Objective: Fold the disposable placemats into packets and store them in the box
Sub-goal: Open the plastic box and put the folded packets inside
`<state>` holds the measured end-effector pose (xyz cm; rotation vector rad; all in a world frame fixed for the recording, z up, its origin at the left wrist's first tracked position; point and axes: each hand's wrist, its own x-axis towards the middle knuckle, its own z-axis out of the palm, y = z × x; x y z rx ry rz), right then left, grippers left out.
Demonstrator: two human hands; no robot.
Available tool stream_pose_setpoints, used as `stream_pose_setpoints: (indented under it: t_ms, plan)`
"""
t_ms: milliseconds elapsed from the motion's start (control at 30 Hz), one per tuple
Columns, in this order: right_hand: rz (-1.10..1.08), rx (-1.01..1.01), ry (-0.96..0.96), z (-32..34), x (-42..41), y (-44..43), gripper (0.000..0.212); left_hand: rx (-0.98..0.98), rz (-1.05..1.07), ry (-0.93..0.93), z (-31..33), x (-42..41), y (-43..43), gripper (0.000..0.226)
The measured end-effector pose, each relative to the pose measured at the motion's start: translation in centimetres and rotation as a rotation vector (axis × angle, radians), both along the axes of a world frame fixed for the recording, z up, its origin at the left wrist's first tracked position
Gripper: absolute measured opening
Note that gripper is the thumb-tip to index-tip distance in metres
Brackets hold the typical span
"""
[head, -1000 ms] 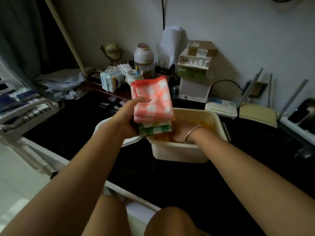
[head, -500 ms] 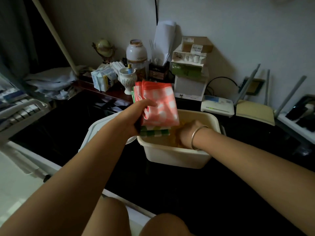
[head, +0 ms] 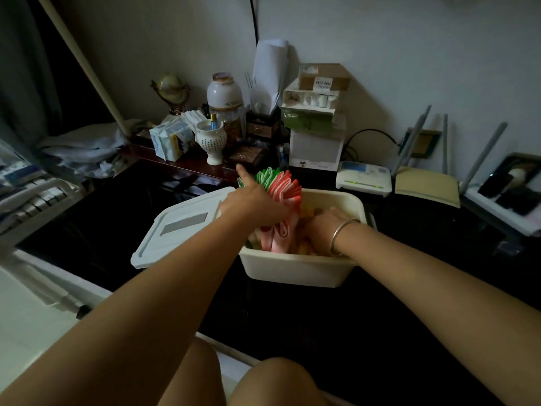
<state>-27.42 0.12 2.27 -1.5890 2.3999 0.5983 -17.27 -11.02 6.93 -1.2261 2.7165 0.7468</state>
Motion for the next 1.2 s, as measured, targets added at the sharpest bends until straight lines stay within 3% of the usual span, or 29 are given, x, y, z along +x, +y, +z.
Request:
stream_pose_setpoints:
  t_ms: [100,167,300,500,600,767,933,1033,1100,1167,1200]
  plan:
    - [-0.018,-0.023,-0.036,0.2,-0.1,0.5,0.038,-0.222,-0.052,-0.137,-1.3,-1.3,1.0,0.120]
    - [-0.022,-0.040,-0.048,0.3,-0.2,0.7,0.037,-0.264,-0.046,-0.196,-2.1,-1.9,1.6,0.112]
    - [-0.034,-0.068,-0.072,0.1,-0.1,0.7,0.034,-0.242,-0.028,-0.259,-3.3,-2.6,2.4,0.106]
    - [-0.066,-0.177,-0.175,-0.3,-0.8,1.4,0.034,-0.132,0.004,-0.243,-6.0,-2.9,2.3,0.123]
    - [-0.157,-0.328,-0.293,-0.5,-1.3,1.5,0.034,-0.060,-0.050,-0.256,-6.7,-2.5,1.7,0.127]
    - [-0.320,-0.498,-0.400,-1.1,-1.7,0.9,0.011,0.008,-0.056,-0.255,-6.8,-2.4,1.5,0.129]
    - [-0.428,-0.629,-0.312,-2.1,-1.6,-0.4,0.037,0.126,-0.041,-0.154,-6.5,-0.9,1.4,0.122]
    - [-0.479,-0.587,-0.345,-1.9,-1.8,-0.7,0.042,0.130,-0.031,-0.122,-6.0,-0.3,1.6,0.122]
    - [-0.508,-0.534,-0.387,-1.7,-2.0,-0.6,0.046,-0.045,-0.039,-0.193,-5.5,-0.5,2.5,0.115]
    - [-0.504,-0.487,-0.413,-1.6,-1.8,-0.3,0.055,-0.473,-0.179,-0.246,-4.5,-0.8,3.5,0.089]
    - [-0.490,-0.475,-0.412,-1.6,-1.6,0.0,0.060,-0.655,-0.288,-0.181,-4.2,-1.1,3.9,0.070]
